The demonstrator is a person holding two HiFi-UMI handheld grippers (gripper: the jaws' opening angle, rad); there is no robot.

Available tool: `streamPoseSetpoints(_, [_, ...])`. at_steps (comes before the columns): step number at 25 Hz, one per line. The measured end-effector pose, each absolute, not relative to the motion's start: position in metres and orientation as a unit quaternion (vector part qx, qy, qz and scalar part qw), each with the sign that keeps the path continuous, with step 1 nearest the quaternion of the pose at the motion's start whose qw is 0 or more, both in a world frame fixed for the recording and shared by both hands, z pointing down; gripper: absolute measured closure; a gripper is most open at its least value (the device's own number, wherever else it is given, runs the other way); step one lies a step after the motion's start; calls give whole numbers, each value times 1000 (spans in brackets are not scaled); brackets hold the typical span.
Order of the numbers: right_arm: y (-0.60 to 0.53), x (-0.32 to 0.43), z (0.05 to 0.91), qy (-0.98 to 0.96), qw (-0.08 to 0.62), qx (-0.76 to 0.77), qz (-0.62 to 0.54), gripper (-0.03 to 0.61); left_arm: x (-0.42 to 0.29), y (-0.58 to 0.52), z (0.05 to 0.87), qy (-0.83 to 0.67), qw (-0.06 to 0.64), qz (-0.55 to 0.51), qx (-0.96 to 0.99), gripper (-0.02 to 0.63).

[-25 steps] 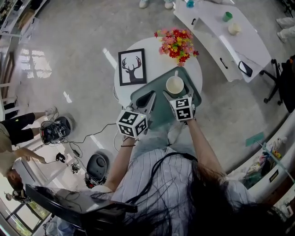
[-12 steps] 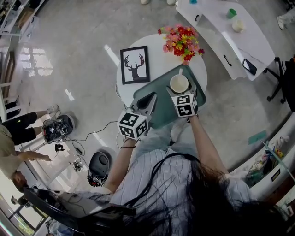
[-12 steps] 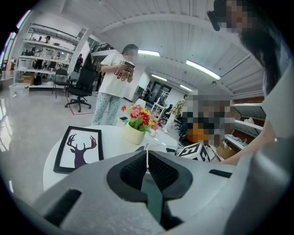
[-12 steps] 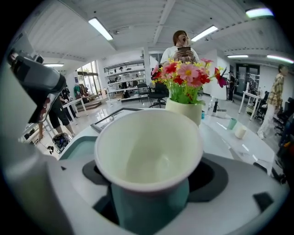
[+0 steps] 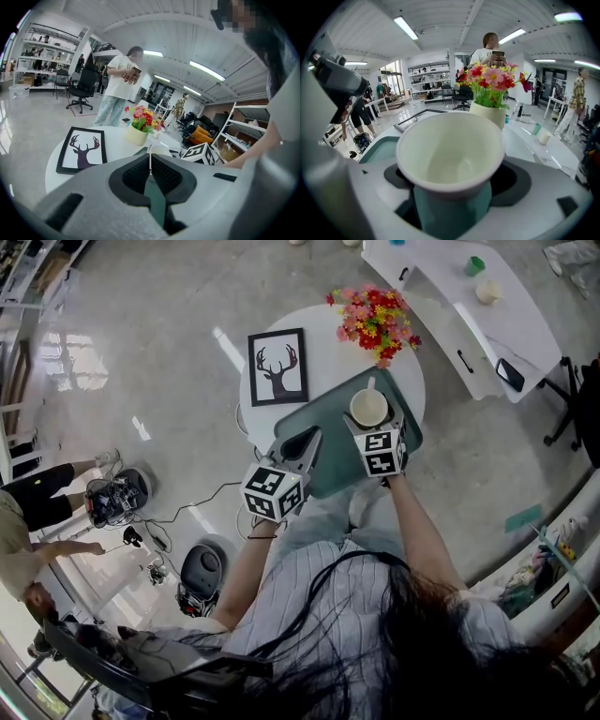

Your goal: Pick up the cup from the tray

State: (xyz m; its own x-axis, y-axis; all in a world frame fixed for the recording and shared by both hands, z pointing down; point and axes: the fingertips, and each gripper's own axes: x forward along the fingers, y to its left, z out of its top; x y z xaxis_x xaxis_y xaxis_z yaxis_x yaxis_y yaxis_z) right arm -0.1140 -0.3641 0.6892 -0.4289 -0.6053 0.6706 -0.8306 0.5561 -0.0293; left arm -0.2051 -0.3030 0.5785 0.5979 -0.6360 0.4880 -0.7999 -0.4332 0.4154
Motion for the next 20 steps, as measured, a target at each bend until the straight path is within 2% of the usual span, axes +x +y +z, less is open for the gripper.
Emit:
streamPoseSetpoints(8, [-351,-114,661,-832,271,445,188,156,-209,-294,580,-435,315,129,834,600])
streamPoseSetpoints(20, [-320,-79,603,-841,249,445,181,156,-182,-273,555,-443,294,114,839,600])
